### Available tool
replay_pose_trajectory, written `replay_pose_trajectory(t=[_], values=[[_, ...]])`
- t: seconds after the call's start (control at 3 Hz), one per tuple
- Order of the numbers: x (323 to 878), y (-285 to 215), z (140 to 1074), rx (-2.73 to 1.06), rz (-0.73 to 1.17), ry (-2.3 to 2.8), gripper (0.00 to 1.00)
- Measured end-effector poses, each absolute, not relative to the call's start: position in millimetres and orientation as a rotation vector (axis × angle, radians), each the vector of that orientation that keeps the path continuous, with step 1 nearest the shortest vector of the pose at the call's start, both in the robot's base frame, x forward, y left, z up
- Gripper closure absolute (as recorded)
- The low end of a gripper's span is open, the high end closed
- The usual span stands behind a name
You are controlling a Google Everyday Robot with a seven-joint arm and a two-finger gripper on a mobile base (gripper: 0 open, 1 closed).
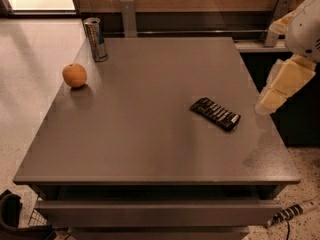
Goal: Pick redbull can
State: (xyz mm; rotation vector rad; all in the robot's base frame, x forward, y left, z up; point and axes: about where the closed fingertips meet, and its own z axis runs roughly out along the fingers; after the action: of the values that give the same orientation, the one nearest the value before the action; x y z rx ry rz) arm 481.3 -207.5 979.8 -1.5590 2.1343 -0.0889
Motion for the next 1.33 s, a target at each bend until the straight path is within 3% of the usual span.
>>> replay_pose_trajectory(t=[0.67, 1.33], values=[[559.6, -156.9, 963.7, -1.298, 0.120, 1.927, 0.00], [636.0, -102.8, 985.1, -1.063, 0.164, 1.710, 0.00]])
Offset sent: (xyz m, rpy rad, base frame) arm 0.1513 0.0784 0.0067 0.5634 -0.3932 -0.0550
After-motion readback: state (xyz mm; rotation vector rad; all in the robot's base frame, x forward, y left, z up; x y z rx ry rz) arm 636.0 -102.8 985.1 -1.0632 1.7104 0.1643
